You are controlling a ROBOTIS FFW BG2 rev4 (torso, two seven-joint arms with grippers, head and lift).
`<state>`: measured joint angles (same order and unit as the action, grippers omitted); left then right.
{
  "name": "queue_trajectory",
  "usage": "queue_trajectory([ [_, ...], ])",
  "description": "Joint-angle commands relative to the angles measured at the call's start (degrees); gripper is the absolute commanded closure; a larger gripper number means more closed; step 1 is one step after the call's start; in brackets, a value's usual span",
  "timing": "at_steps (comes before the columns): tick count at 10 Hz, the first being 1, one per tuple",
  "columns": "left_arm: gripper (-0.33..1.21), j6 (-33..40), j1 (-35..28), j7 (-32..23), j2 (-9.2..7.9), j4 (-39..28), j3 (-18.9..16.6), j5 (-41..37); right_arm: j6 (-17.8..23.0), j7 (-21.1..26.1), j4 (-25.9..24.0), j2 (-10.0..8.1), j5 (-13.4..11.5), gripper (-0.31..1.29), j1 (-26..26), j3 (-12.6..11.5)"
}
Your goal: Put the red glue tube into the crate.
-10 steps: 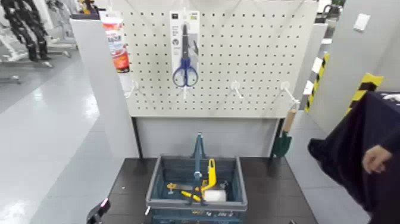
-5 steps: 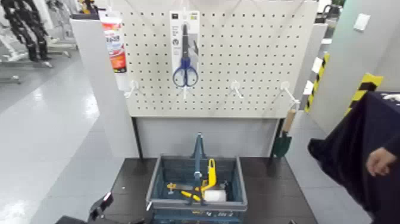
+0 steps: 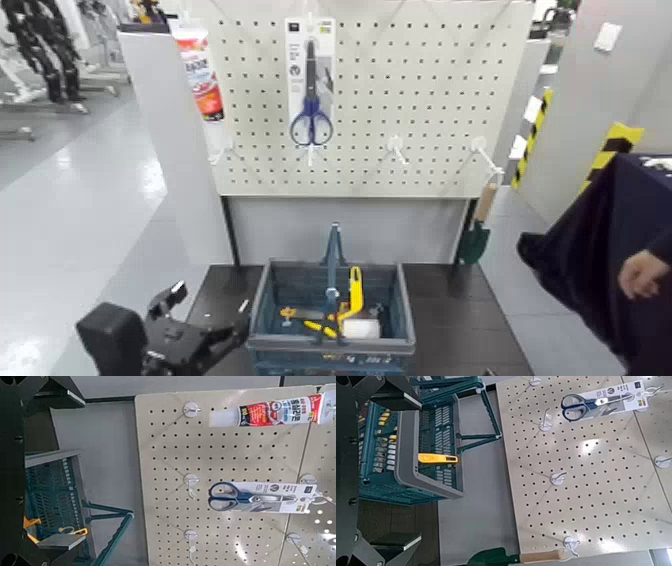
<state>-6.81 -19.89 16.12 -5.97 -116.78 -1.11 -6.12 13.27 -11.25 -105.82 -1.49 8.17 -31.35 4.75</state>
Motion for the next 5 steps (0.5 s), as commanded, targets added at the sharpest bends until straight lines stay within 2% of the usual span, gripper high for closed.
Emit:
queue_trajectory([
  [1, 0.12, -2.3, 3.4, 3.0, 0.25, 0.5, -2.8, -0.6, -0.1, 0.0, 0.0, 0.09, 0.0, 0.14, 0.1, 0.1],
  [3, 0.13, -4.0, 6.9, 5.4, 0.08, 1.7, -4.9, -1.3, -0.3, -0.1, 0.1, -0.09, 0.2, 0.14, 0.2, 0.2],
  [5, 0.13, -6.7, 11.0, 7.7, -1.42, 3.3, -5.7, -3.2, -0.4, -0.4, 0.3, 0.00, 0.5, 0.14, 0.5, 0.2],
])
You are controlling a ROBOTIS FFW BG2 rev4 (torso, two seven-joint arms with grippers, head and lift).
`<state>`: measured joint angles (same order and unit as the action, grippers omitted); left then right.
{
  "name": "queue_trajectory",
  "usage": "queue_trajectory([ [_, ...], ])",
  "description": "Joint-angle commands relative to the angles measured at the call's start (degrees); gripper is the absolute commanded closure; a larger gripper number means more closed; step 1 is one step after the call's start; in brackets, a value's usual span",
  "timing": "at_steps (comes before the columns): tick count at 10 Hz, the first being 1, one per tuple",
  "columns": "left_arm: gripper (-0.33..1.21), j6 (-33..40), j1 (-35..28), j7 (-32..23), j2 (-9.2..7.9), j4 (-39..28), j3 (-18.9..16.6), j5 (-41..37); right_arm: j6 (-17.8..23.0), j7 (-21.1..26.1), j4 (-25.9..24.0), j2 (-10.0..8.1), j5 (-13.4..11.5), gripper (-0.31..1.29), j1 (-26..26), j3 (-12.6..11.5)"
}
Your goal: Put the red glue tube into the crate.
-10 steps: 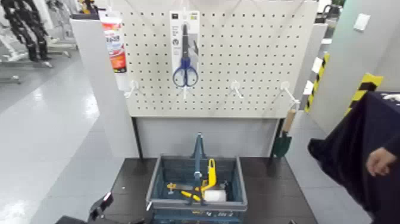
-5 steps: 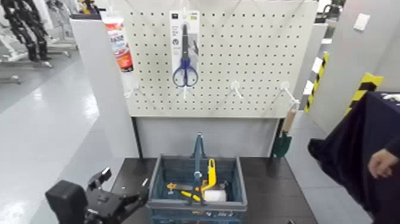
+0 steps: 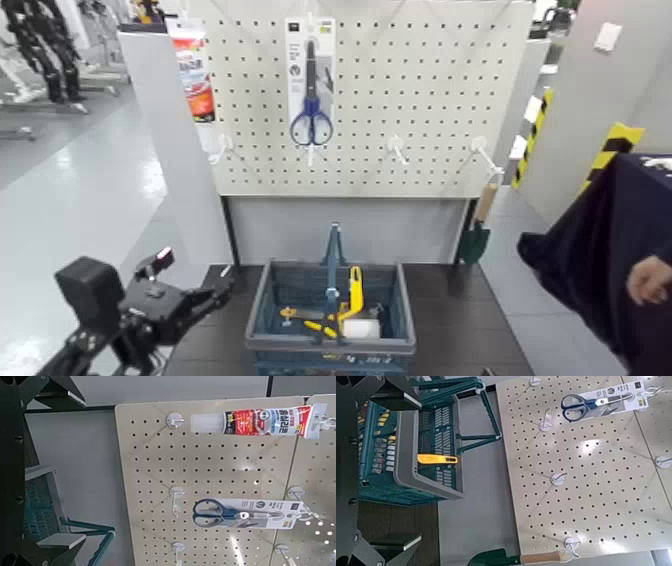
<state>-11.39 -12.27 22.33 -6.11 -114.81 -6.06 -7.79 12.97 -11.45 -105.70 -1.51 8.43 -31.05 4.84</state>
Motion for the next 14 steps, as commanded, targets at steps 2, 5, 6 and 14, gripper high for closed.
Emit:
queue_trajectory([
  [2, 0.13, -4.2, 7.4, 3.9, -2.07, 2.7, -1.7, -2.0, -0.1, -0.2, 0.3, 0.02, 0.3, 0.14, 0.5, 0.1],
  [5, 0.13, -4.9, 13.1, 6.5, -2.59, 5.6, -3.5, -1.8, -0.1, -0.5, 0.6, 0.11, 0.5, 0.14, 0.6, 0.1],
  [6, 0.14, -3.9, 15.3, 7.4, -2.59, 7.8, -4.1, -1.7, -0.2, -0.5, 0.6, 0.11, 0.5, 0.14, 0.7, 0.2],
  [14, 0.15, -1.8, 33.0, 16.2, -5.41, 23.3, -1.7, -0.3, -1.1, -1.9, 1.0, -0.25, 0.9, 0.14, 1.9, 0.7],
])
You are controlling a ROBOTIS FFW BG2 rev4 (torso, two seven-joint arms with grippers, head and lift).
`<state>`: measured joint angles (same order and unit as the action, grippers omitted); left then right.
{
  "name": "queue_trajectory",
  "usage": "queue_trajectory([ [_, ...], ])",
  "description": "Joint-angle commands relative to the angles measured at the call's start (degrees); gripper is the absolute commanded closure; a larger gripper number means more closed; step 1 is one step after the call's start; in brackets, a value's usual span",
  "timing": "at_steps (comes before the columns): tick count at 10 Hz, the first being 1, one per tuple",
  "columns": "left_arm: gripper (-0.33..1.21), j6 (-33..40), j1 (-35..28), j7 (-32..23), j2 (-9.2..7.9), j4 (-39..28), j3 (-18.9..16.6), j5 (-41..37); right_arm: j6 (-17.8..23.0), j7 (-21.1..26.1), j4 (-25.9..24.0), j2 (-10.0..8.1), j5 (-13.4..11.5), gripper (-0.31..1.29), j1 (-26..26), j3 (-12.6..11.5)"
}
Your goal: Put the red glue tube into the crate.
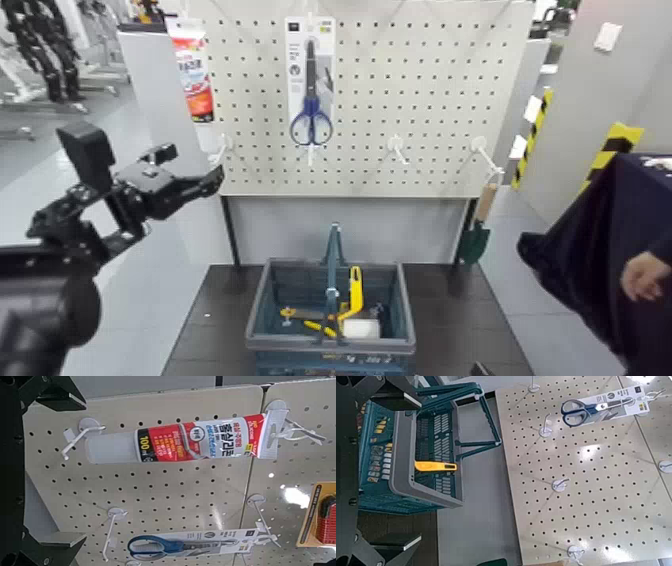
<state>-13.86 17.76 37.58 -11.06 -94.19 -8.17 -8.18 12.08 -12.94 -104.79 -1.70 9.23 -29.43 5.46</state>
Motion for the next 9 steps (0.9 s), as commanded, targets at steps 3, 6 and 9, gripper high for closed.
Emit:
queue_trajectory([
  [3, 0.15, 1.9, 8.4, 3.6, -1.50, 8.0, 2.2, 0.3, -0.6, -0.5, 0.2, -0.32, 0.2, 0.14, 0.7, 0.4],
  [6, 0.17, 3.7, 12.9, 4.5, -2.73, 11.3, 3.3, 0.4, -1.0, -0.9, 0.2, -0.32, 0.2, 0.14, 1.0, 0.7],
  [9, 0.17, 4.5, 17.0, 5.7, -3.88, 14.0, 5.4, -0.1, -1.4, -1.2, 0.3, -0.50, 0.2, 0.14, 1.3, 0.9],
])
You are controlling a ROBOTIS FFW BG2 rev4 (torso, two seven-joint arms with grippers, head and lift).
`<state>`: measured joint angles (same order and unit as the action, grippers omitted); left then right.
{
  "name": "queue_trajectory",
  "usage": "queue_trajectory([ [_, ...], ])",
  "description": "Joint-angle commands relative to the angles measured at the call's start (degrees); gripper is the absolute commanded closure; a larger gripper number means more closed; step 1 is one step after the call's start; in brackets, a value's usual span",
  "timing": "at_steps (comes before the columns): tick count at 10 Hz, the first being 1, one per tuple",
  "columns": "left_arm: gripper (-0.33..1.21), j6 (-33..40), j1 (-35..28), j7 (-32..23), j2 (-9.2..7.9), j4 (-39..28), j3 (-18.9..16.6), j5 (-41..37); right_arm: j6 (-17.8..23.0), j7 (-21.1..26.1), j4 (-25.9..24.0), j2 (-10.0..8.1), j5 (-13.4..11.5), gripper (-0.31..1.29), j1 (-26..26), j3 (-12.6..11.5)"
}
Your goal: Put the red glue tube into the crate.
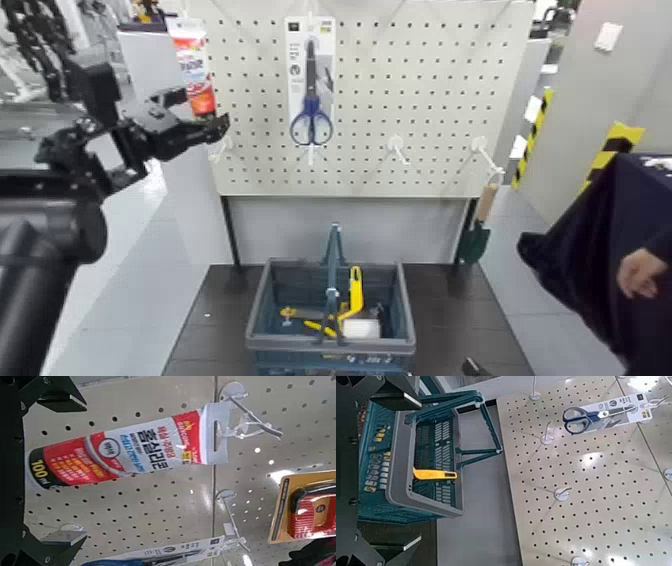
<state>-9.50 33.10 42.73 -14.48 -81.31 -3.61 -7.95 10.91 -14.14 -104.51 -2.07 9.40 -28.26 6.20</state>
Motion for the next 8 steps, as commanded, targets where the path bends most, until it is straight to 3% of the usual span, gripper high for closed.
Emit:
queue_trajectory([
  [1, 0.19, 0.4, 2.6, 1.7, -0.72, 2.4, 1.1, -0.8, -0.3, -0.2, 0.0, -0.04, 0.0, 0.14, 0.2, 0.2],
  [2, 0.25, 0.4, 2.8, 1.7, -0.81, 2.4, 1.1, -1.1, -0.4, -0.3, 0.0, -0.04, 0.0, 0.14, 0.2, 0.2],
  [3, 0.42, 0.4, 2.9, 1.8, -0.98, 2.5, 1.2, -1.4, -0.5, -0.3, 0.1, -0.04, 0.0, 0.14, 0.2, 0.2],
  [4, 0.84, 0.6, 2.9, 1.8, -0.90, 2.4, 1.2, -1.4, -0.5, -0.3, 0.1, -0.04, 0.1, 0.14, 0.2, 0.0],
  [5, 1.06, 0.4, 3.2, 1.7, -0.90, 2.2, 1.4, -1.3, -0.5, -0.3, 0.1, -0.04, 0.1, 0.14, 0.2, 0.0],
  [8, 1.19, -0.3, 3.5, 0.2, -0.81, 1.6, 1.8, -1.1, -0.5, -0.3, 0.1, -0.04, 0.4, 0.14, 0.2, -0.2],
])
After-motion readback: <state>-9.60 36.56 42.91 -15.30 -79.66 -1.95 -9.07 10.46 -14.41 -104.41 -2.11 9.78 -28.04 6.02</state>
